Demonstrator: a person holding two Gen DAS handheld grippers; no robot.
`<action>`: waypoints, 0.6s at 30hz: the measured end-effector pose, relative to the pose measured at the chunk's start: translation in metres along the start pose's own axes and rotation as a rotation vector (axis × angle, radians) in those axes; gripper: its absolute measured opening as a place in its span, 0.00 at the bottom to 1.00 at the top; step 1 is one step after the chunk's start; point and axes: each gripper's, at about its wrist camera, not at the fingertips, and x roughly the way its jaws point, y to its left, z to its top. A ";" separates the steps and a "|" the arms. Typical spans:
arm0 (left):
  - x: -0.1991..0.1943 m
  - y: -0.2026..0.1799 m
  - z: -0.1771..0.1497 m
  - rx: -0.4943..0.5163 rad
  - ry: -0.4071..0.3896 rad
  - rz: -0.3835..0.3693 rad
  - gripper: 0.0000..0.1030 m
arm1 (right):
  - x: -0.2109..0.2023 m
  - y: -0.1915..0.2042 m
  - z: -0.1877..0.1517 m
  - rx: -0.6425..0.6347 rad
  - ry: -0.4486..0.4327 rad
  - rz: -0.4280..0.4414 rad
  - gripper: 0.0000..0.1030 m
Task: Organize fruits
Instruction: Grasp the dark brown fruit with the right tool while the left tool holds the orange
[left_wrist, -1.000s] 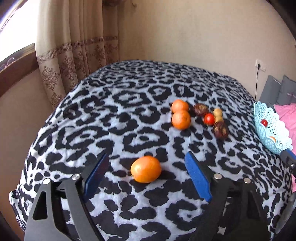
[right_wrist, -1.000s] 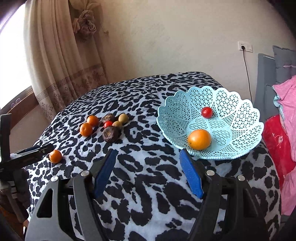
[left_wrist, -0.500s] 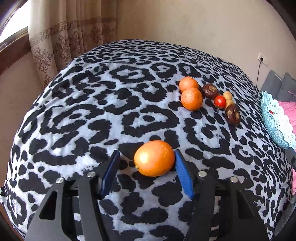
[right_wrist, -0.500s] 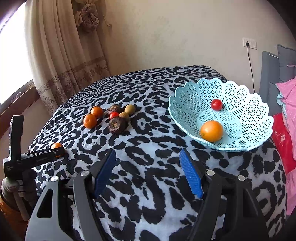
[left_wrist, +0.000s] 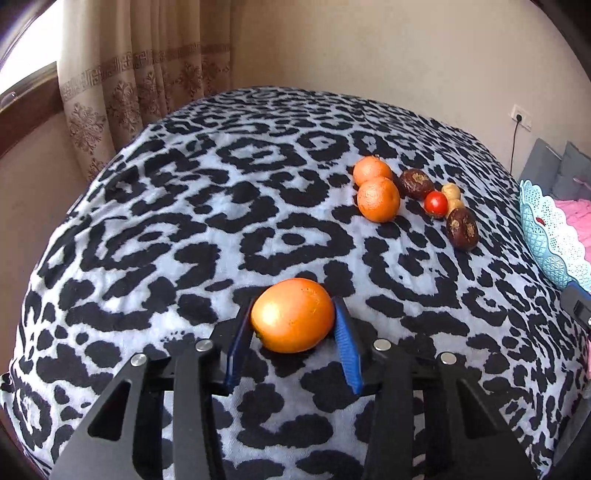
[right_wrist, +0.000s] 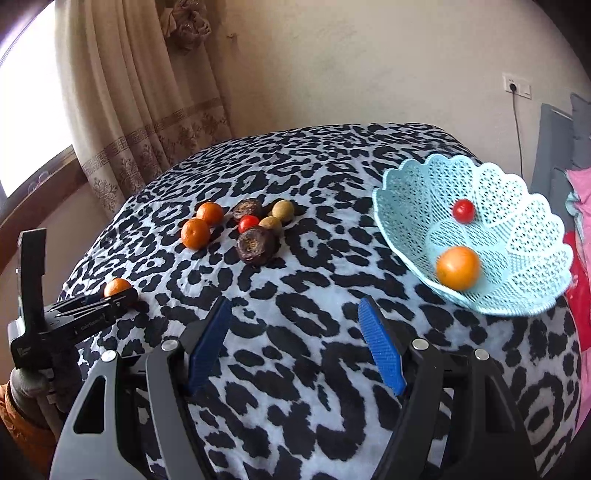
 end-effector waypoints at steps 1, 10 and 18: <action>-0.002 0.000 0.000 -0.001 -0.014 0.007 0.41 | 0.003 0.003 0.003 -0.014 0.006 0.000 0.71; -0.012 0.003 -0.005 -0.029 -0.077 0.030 0.41 | 0.054 0.026 0.029 -0.079 0.122 0.056 0.71; -0.011 0.008 -0.005 -0.052 -0.068 0.013 0.41 | 0.100 0.032 0.052 -0.089 0.161 0.016 0.71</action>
